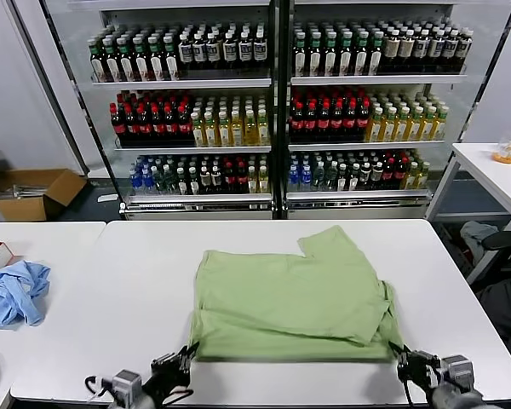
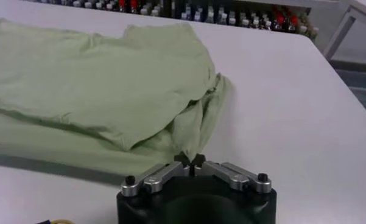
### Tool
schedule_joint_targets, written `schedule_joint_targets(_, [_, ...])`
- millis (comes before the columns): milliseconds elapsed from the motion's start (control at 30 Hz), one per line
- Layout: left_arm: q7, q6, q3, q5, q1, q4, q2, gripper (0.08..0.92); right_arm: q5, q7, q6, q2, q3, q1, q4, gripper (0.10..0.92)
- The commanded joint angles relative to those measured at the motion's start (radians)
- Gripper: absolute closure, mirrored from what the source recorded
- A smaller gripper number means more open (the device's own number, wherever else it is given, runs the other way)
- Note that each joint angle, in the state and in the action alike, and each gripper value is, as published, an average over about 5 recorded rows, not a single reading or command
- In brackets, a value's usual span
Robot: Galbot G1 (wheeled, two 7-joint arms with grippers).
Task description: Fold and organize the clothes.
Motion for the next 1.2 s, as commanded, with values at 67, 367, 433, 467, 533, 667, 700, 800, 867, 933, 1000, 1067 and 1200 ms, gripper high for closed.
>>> schedule_joint_targets(67, [0.008, 0.001, -0.057, 0.014, 0.162, -0.112, 0.006, 0.800, -0.025, -0.009, 0.018, -0.023, 0.109, -0.079, 0.084, 0.730])
schedule_joint_targets(367, [0.000, -0.023, -0.139, -0.114, 0.007, -0.091, 0.046, 0.540, 0.090, 0.025, 0.057, -0.104, -0.068, 0.332, -0.083, 0.470])
schedule_joint_targets(433, [-0.003, -0.033, -0.134, -0.139, -0.067, -0.048, 0.041, 0.488, 0.102, 0.032, 0.054, -0.106, -0.173, 0.477, -0.150, 0.409])
schedule_joint_targets(467, [-0.006, -0.035, -0.127, -0.145, -0.104, -0.022, 0.041, 0.453, 0.106, 0.035, 0.053, -0.102, -0.232, 0.550, -0.190, 0.383])
schedule_joint_targets(533, [-0.012, -0.034, -0.099, -0.152, -0.187, 0.034, 0.045, 0.401, 0.113, 0.043, 0.050, -0.085, -0.350, 0.695, -0.278, 0.323])
schedule_joint_targets(667, [-0.032, -0.022, -0.005, -0.146, -0.382, 0.174, 0.068, 0.280, 0.131, 0.060, 0.050, -0.034, -0.527, 0.950, -0.457, 0.231])
schedule_joint_targets(700, [-0.039, -0.018, 0.022, -0.144, -0.431, 0.213, 0.073, 0.254, 0.137, 0.060, 0.049, -0.021, -0.558, 0.997, -0.496, 0.216])
schedule_joint_targets(800, [-0.058, -0.008, 0.099, -0.141, -0.556, 0.329, 0.079, 0.195, 0.148, 0.052, 0.038, 0.014, -0.634, 1.097, -0.597, 0.204])
schedule_joint_targets(867, [-0.064, -0.006, 0.146, -0.140, -0.635, 0.398, 0.072, 0.182, 0.151, 0.042, 0.027, 0.034, -0.675, 1.143, -0.650, 0.203])
schedule_joint_targets(933, [-0.068, -0.006, 0.183, -0.138, -0.699, 0.460, 0.057, 0.179, 0.150, 0.033, 0.017, 0.052, -0.713, 1.185, -0.700, 0.203])
schedule_joint_targets(1000, [-0.070, -0.004, 0.214, -0.132, -0.749, 0.516, 0.037, 0.178, 0.149, 0.024, 0.007, 0.069, -0.749, 1.228, -0.752, 0.203])
schedule_joint_targets(1067, [-0.073, -0.001, 0.242, -0.121, -0.789, 0.560, 0.015, 0.177, 0.151, 0.019, 0.001, 0.087, -0.777, 1.271, -0.800, 0.203])
schedule_joint_targets(1200, [-0.079, 0.008, 0.287, -0.097, -0.854, 0.644, -0.013, 0.177, 0.158, 0.019, 0.002, 0.124, -0.810, 1.338, -0.888, 0.203])
